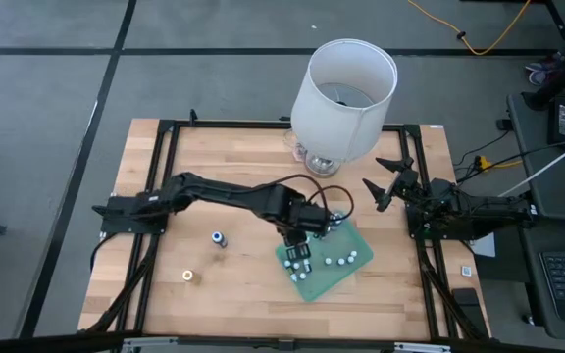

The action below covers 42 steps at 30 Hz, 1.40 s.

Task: Pick & Place food coloring
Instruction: Put the large orange food coloring bottle into the green bin, then put the large blue food coloring bottle into the green bin

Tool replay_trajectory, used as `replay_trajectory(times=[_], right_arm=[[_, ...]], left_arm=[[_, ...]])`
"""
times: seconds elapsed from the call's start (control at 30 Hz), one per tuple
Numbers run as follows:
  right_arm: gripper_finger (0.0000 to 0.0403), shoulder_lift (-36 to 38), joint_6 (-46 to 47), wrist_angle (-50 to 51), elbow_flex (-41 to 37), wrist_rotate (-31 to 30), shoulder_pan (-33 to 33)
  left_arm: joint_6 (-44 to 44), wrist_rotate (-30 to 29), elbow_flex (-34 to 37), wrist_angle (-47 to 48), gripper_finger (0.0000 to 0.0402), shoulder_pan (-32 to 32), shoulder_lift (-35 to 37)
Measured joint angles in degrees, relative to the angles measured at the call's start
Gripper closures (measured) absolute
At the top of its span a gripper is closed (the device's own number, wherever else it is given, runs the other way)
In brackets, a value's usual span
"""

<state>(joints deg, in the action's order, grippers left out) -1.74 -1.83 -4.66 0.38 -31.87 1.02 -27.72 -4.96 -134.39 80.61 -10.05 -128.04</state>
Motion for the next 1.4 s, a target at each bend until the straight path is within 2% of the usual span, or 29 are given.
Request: replay_trajectory(times=[0.37, 0.83, 1.03, 1.3, 1.4], right_arm=[[0.0006, 0.0, 0.0, 0.0, 0.0, 0.0, 0.0], [0.0006, 0.0, 0.0, 0.0, 0.0, 0.0, 0.0], [0.0006, 0.0, 0.0, 0.0, 0.0, 0.0, 0.0], [0.0006, 0.0, 0.0, 0.0, 0.0, 0.0, 0.0], [0.0006, 0.0, 0.0, 0.0, 0.0, 0.0, 0.0]], left_arm=[[0.5, 0.1, 0.0, 0.7, 0.0290, -1.6, -1.6], [1.5, 0.1, 0.1, -0.2, 0.0290, -2.6, -8.5], [2.0, -2.6, 0.1, -1.4, 0.0290, -2.6, -9.1], [2.0, -2.9, 0.1, -1.1, 0.0217, -2.6, -9.1], [2.4, -1.4, 0.1, -1.1, 0.0203, -2.6, -9.1]])
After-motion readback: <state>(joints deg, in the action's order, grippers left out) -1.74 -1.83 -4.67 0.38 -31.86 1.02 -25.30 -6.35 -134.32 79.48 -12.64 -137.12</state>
